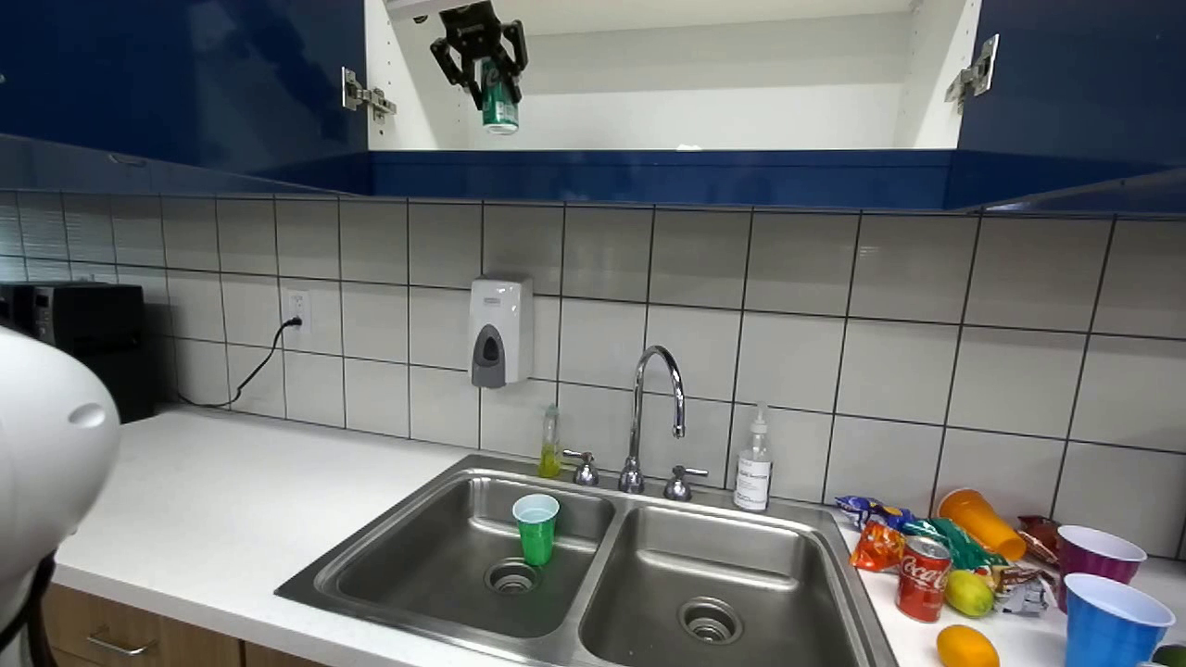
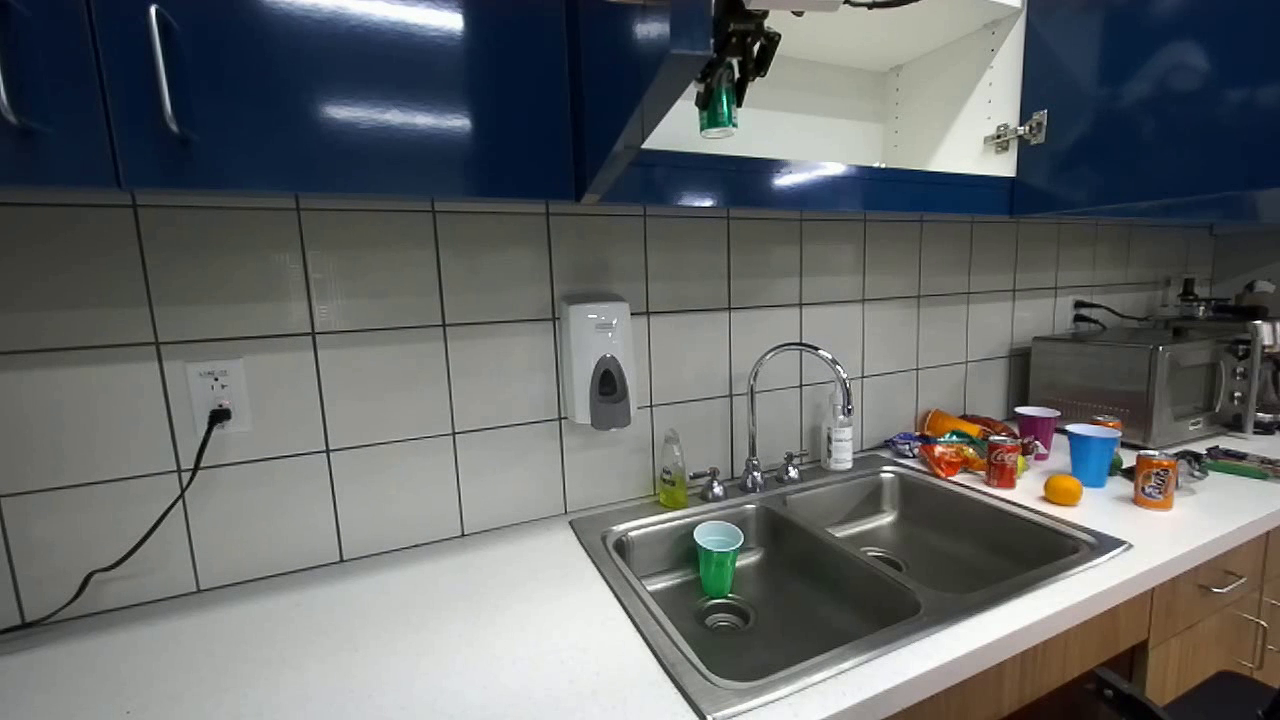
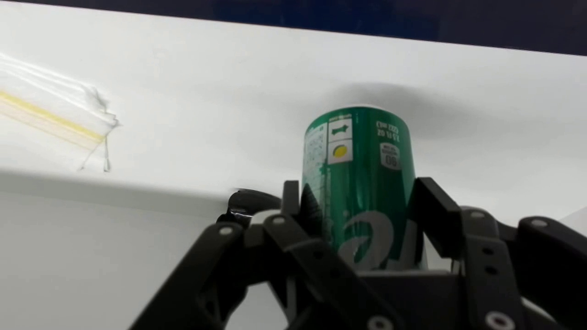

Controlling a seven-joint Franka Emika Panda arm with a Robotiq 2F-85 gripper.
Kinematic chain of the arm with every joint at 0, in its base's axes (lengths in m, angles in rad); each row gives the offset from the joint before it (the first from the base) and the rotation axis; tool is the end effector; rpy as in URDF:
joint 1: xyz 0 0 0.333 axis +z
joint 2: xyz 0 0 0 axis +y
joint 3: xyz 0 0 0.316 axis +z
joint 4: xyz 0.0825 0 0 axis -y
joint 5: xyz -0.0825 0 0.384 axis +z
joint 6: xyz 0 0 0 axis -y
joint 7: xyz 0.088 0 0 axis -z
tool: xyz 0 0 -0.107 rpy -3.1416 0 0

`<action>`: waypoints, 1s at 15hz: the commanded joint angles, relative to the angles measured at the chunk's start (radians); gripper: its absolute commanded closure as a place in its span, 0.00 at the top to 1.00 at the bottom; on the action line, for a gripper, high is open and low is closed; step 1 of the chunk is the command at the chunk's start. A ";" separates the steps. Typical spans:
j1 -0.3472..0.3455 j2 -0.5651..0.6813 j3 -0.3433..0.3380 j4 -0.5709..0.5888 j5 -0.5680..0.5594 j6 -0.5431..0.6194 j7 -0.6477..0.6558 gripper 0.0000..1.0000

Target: Put the green can in the sink.

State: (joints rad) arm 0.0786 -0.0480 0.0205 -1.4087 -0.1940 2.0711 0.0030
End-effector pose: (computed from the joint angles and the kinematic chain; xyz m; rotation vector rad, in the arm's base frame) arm 0.5601 0.0461 0.7906 2.7882 0.1765 1.0496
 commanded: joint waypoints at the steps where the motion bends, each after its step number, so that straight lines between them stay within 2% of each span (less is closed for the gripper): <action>1: 0.002 -0.021 0.006 -0.001 -0.030 -0.014 0.036 0.39; 10: 0.007 -0.081 0.013 -0.056 -0.027 -0.029 0.055 0.39; 15: 0.004 -0.173 0.019 -0.164 -0.021 -0.029 0.067 0.39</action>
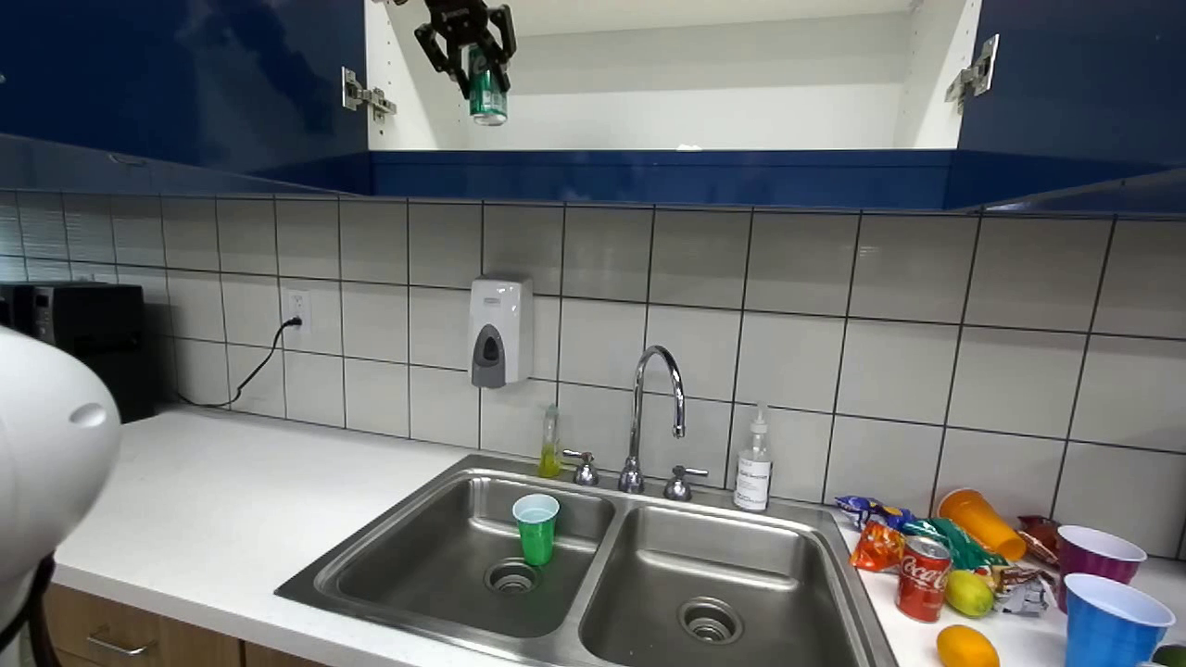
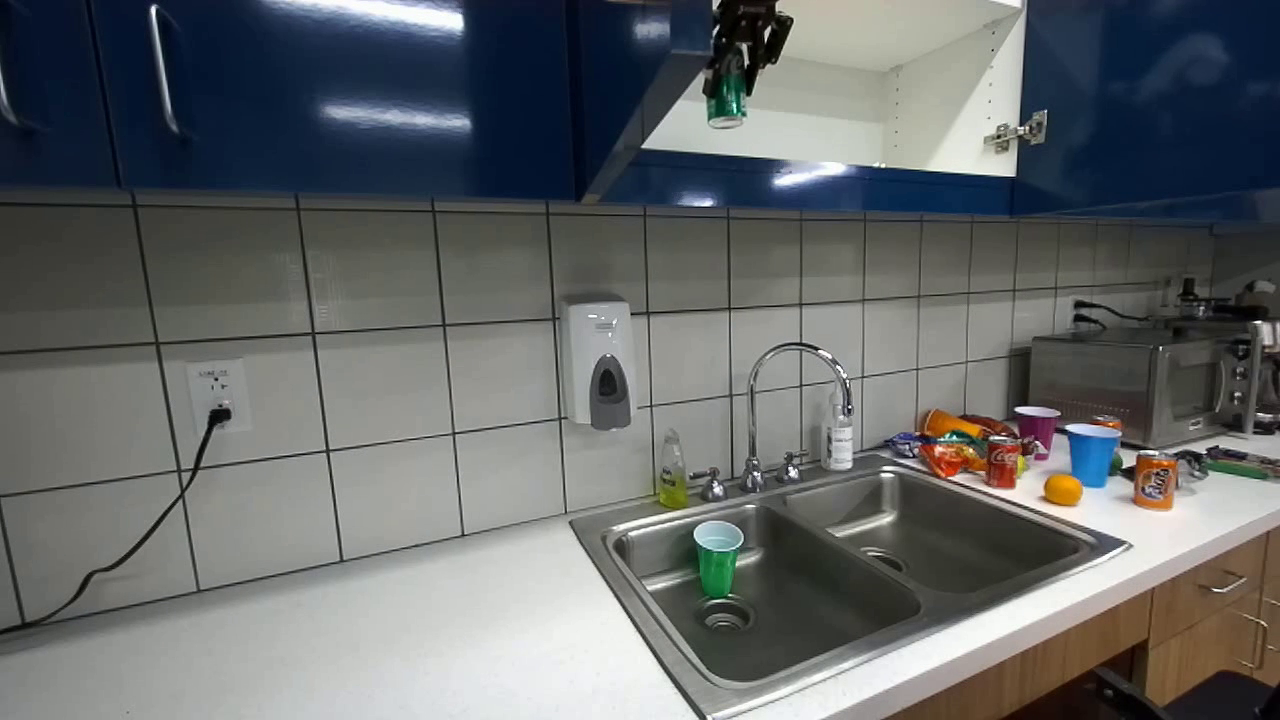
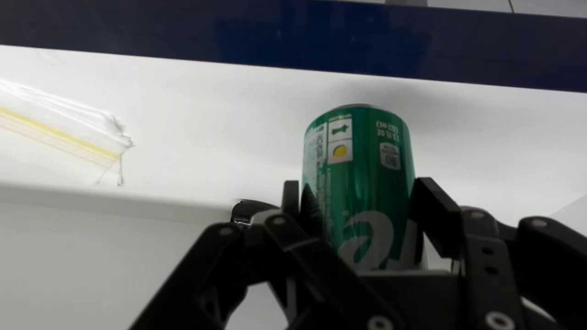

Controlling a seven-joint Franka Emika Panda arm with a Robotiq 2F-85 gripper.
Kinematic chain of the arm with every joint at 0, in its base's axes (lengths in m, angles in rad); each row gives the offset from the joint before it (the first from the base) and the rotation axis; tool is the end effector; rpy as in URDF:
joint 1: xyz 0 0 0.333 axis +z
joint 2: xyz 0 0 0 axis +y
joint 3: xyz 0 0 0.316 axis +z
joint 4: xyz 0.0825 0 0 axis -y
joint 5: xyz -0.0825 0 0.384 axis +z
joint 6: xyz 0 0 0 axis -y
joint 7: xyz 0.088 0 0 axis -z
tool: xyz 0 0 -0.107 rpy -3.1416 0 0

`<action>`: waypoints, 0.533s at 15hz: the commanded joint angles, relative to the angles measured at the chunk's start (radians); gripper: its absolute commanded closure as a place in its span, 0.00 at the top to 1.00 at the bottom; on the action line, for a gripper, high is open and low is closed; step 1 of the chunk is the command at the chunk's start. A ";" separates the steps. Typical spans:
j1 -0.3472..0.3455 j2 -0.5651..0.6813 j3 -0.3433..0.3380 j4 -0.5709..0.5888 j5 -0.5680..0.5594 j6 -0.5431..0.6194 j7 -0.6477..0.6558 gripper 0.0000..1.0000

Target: Put the green can in the sink.

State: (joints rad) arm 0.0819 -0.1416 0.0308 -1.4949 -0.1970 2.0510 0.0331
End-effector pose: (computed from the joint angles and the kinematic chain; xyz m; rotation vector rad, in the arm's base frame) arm 0.5278 0.0509 0.7965 2.8019 0.1520 1.0396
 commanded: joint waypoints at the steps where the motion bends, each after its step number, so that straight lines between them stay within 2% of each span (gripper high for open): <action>1: 0.000 -0.101 0.008 -0.103 -0.015 -0.005 0.035 0.39; 8: -0.021 -0.253 0.035 -0.265 -0.002 -0.006 0.027 0.39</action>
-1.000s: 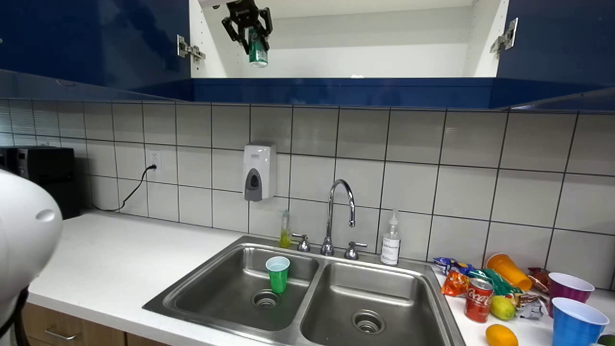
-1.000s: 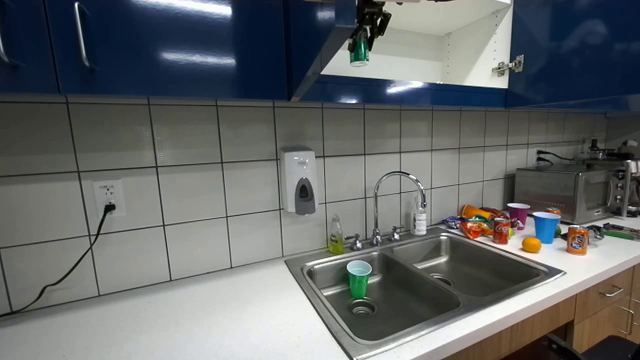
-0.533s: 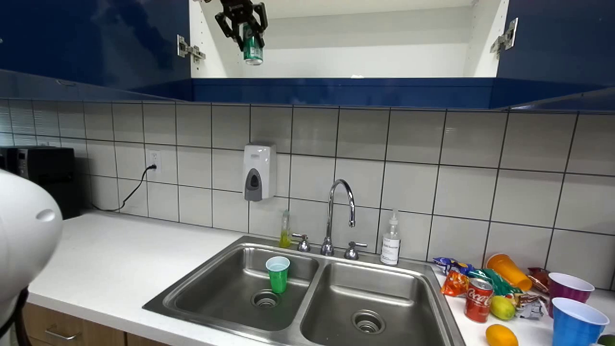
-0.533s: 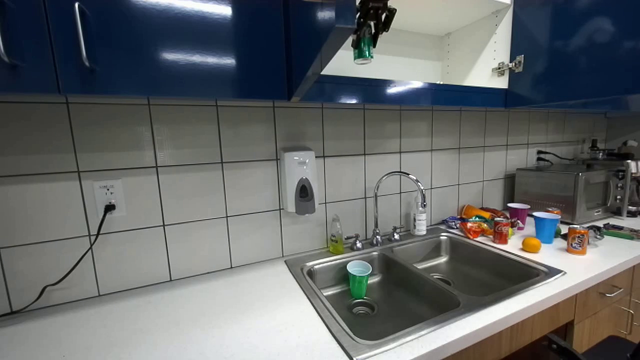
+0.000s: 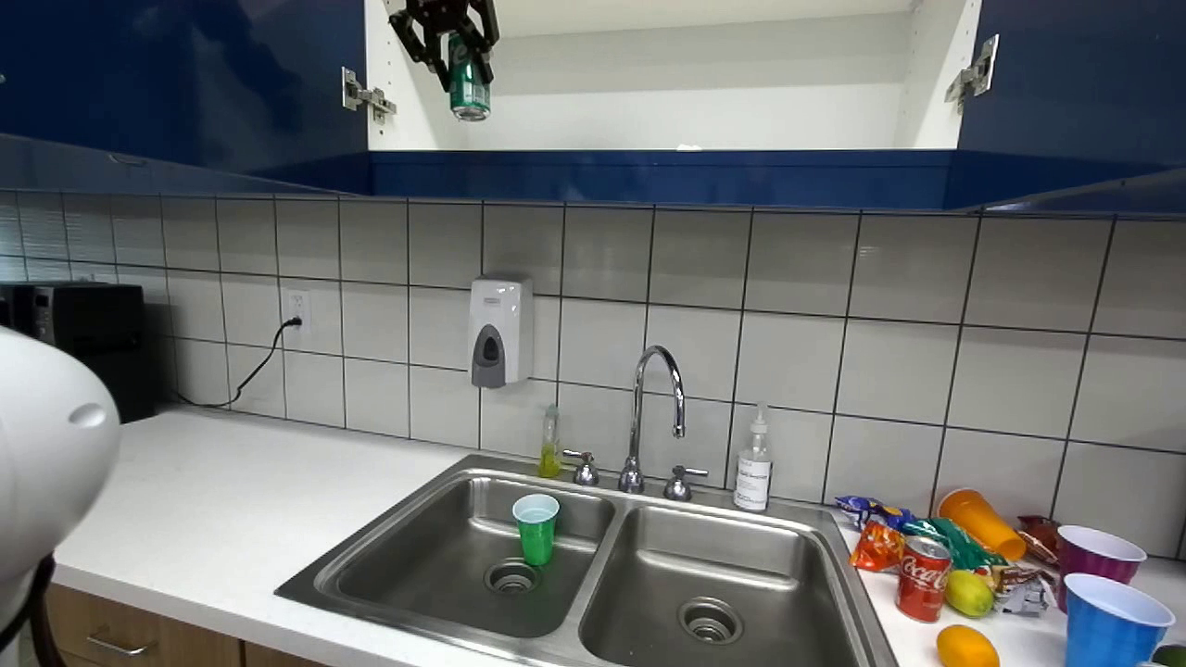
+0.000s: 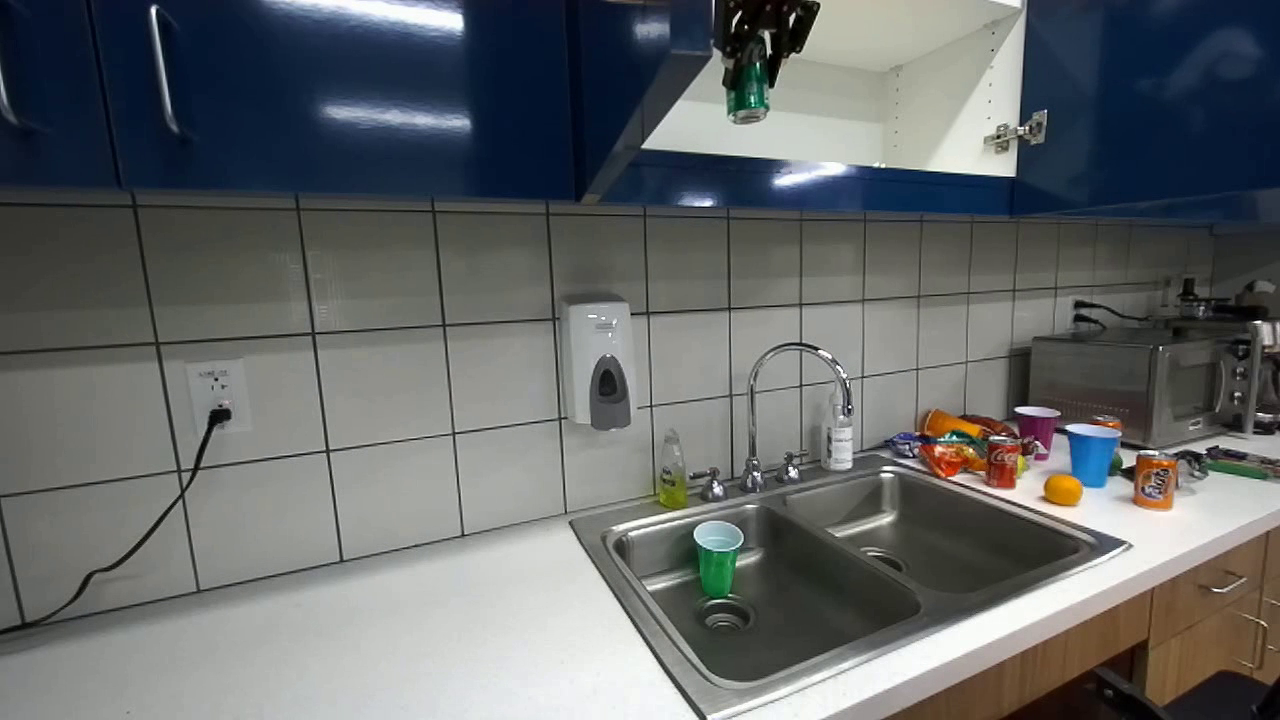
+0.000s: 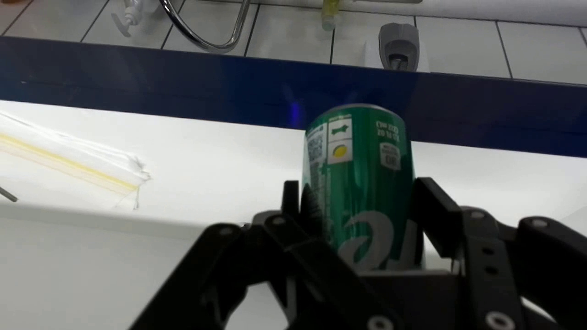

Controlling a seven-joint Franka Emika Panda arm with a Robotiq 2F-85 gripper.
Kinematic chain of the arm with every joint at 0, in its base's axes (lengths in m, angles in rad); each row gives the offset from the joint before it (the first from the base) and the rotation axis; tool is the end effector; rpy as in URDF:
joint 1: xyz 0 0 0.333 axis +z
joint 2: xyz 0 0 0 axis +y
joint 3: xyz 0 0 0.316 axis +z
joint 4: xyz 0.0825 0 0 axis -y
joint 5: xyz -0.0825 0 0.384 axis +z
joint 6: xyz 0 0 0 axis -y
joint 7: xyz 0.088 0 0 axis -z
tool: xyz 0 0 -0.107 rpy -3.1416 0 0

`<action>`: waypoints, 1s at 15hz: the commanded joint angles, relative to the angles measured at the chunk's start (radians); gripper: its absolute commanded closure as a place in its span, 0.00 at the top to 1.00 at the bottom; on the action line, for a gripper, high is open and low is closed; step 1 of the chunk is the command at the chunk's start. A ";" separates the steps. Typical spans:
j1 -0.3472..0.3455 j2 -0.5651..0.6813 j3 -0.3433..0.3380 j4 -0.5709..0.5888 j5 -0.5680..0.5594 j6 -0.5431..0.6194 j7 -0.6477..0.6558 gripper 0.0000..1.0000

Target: Put the green can in the sink.

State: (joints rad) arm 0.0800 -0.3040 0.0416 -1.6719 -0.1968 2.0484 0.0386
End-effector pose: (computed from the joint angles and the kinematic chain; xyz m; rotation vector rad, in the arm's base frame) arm 0.4764 0.0523 0.7906 2.8056 0.1604 1.0161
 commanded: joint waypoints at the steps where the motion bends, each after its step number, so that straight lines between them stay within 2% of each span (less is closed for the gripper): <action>1: -0.020 -0.115 0.026 -0.118 0.000 0.003 0.021 0.39; 7: -0.020 -0.249 0.016 -0.304 0.022 0.011 0.006 0.39; 15: -0.023 -0.353 0.003 -0.524 0.035 0.015 -0.005 0.39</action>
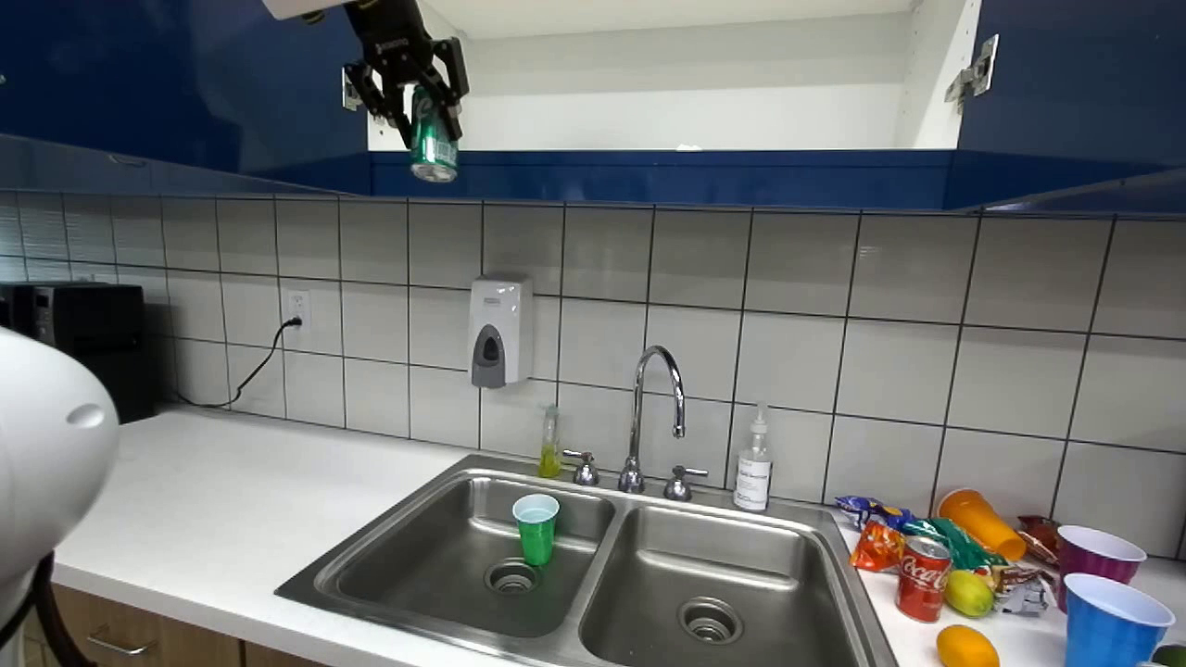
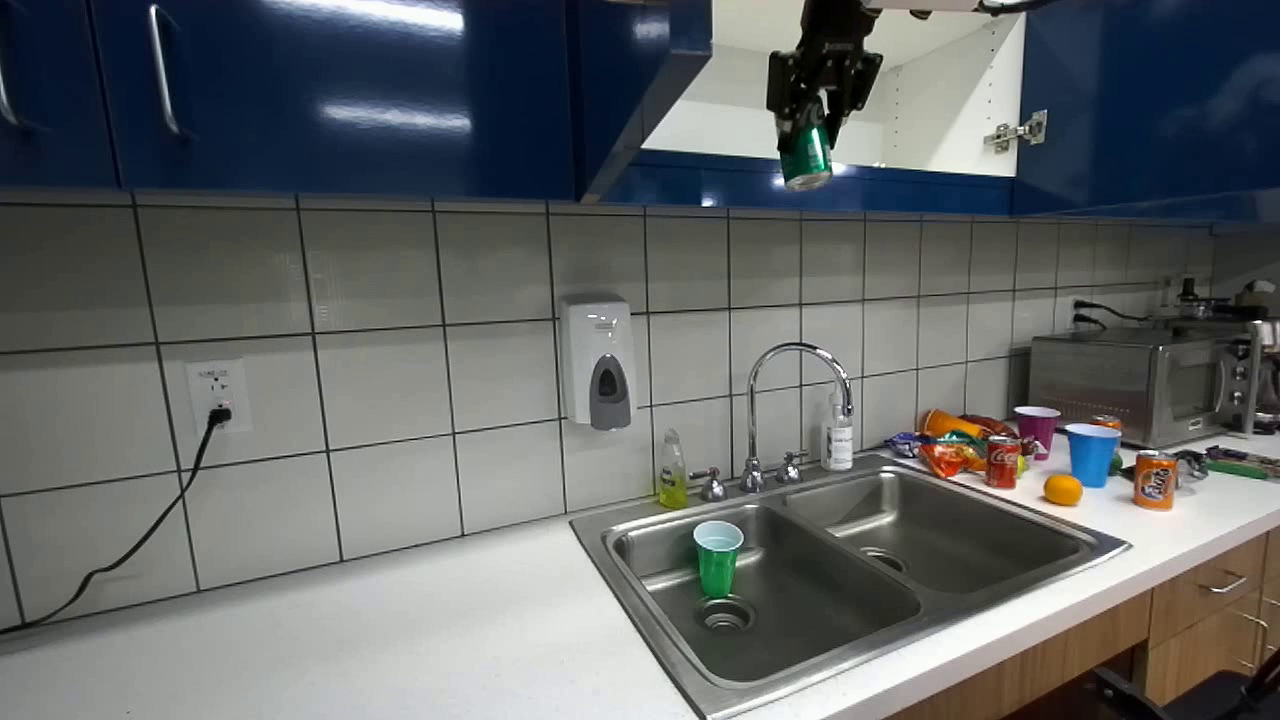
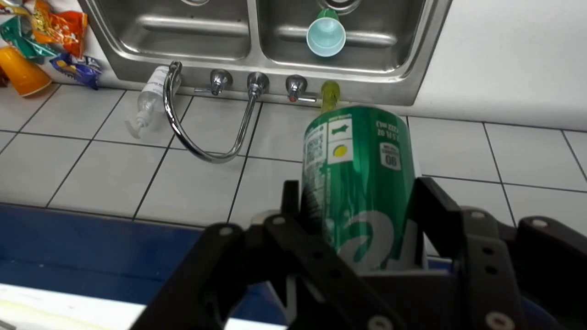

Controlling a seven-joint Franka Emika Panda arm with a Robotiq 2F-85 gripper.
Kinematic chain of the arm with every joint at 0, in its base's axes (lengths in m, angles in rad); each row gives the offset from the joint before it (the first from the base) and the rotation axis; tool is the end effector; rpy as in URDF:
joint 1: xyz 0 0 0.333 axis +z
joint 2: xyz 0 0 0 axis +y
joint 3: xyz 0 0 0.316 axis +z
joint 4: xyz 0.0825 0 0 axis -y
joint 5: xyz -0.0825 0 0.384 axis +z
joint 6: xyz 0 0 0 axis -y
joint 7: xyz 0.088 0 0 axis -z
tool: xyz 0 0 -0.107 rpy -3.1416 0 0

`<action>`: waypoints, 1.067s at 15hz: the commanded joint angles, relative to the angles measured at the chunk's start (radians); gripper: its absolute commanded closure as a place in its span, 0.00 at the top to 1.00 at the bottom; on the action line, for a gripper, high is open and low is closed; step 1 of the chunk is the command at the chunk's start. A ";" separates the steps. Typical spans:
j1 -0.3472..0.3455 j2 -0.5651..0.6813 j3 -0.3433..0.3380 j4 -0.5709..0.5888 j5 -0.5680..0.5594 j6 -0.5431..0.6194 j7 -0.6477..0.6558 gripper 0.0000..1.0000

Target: Put the green can in the sink.

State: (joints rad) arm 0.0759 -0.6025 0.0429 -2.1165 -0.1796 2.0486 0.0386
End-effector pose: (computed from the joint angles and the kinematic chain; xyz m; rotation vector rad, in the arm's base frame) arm 0.3956 0.0433 0.6979 2.8666 0.1699 0.8058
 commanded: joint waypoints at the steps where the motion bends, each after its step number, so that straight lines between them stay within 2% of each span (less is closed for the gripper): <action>1: -0.020 -0.062 0.000 -0.106 0.016 0.016 -0.005 0.39; 10: -0.020 -0.119 -0.011 -0.326 0.010 0.060 -0.014 0.39; 16: -0.032 -0.131 -0.031 -0.472 0.007 0.157 -0.023 0.39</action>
State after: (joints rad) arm 0.0690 -0.6959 0.0167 -2.5142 -0.1783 2.1514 0.0381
